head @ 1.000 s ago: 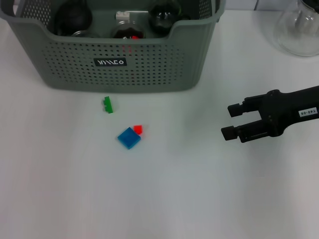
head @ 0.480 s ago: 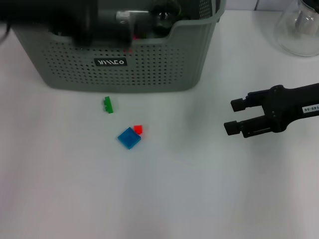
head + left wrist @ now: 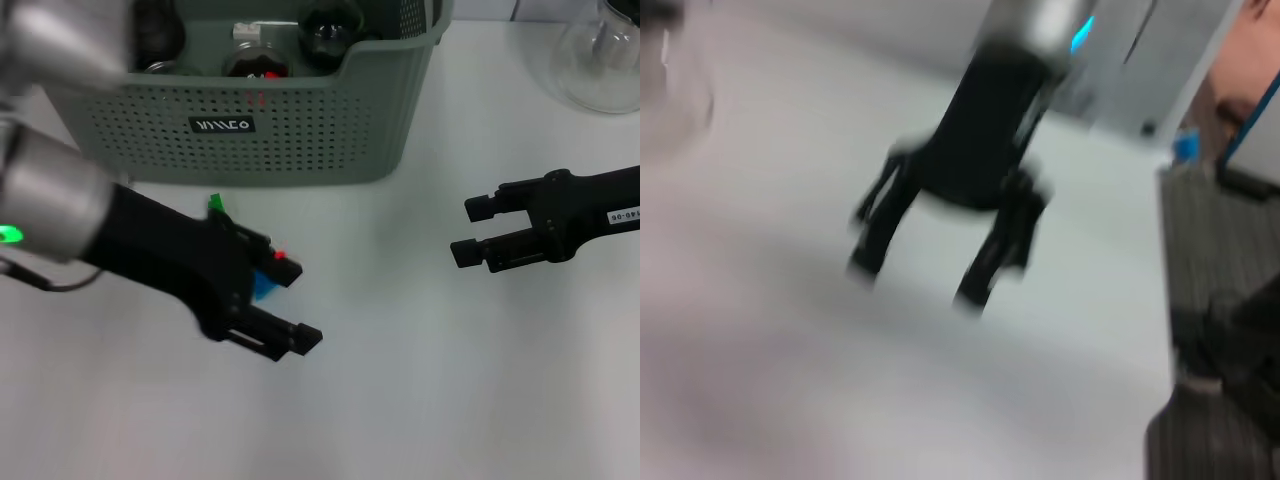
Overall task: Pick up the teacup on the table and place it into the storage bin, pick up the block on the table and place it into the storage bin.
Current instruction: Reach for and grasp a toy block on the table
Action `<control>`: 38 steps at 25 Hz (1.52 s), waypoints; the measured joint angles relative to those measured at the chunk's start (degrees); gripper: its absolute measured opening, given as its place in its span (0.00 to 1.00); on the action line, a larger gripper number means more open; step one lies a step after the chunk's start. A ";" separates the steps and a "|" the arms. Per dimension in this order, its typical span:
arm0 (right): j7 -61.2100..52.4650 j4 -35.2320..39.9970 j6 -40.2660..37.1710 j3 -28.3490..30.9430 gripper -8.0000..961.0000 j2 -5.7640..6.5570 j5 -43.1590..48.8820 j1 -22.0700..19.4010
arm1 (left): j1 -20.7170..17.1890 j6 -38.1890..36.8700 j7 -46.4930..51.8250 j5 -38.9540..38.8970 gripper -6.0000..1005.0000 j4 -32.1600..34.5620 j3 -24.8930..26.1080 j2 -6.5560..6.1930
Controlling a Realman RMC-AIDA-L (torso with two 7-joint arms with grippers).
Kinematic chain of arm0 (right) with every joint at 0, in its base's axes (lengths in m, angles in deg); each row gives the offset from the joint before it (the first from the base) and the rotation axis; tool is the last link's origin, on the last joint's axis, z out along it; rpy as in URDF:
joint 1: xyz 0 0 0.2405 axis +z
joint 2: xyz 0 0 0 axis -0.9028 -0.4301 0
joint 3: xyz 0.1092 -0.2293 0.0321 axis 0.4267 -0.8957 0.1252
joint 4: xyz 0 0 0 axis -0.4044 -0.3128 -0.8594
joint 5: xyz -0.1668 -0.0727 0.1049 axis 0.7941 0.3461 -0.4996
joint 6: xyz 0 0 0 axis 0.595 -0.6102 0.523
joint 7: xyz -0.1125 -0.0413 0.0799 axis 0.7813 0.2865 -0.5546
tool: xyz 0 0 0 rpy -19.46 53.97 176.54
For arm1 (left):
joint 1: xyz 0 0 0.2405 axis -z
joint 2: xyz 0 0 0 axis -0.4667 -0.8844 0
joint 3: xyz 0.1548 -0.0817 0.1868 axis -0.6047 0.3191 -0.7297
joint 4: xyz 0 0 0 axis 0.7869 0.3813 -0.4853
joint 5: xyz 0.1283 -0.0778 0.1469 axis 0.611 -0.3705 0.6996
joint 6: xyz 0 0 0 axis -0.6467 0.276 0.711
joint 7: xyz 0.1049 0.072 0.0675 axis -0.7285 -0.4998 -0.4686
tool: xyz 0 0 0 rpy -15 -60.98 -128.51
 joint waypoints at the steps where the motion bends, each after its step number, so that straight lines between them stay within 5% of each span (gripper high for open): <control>1: 0.00 -0.01 0.05 0.01 0.87 0.01 -0.01 -0.10 | 1.05 1.86 1.99 2.32 0.74 -1.99 -1.70 -0.07; 8: 0.06 -0.01 0.46 -0.35 0.87 0.15 0.00 -0.28 | 9.01 16.47 16.81 17.67 0.74 -13.99 -9.95 -0.21; 14: 0.68 -0.03 0.40 -0.48 0.87 0.01 1.85 0.50 | 14.12 19.88 24.58 24.93 0.74 -19.58 -13.55 -0.12; 38: 2.74 -1.45 0.40 -0.23 0.87 -0.20 3.08 1.28 | 17.73 28.02 33.72 32.43 0.84 -27.26 -23.73 0.10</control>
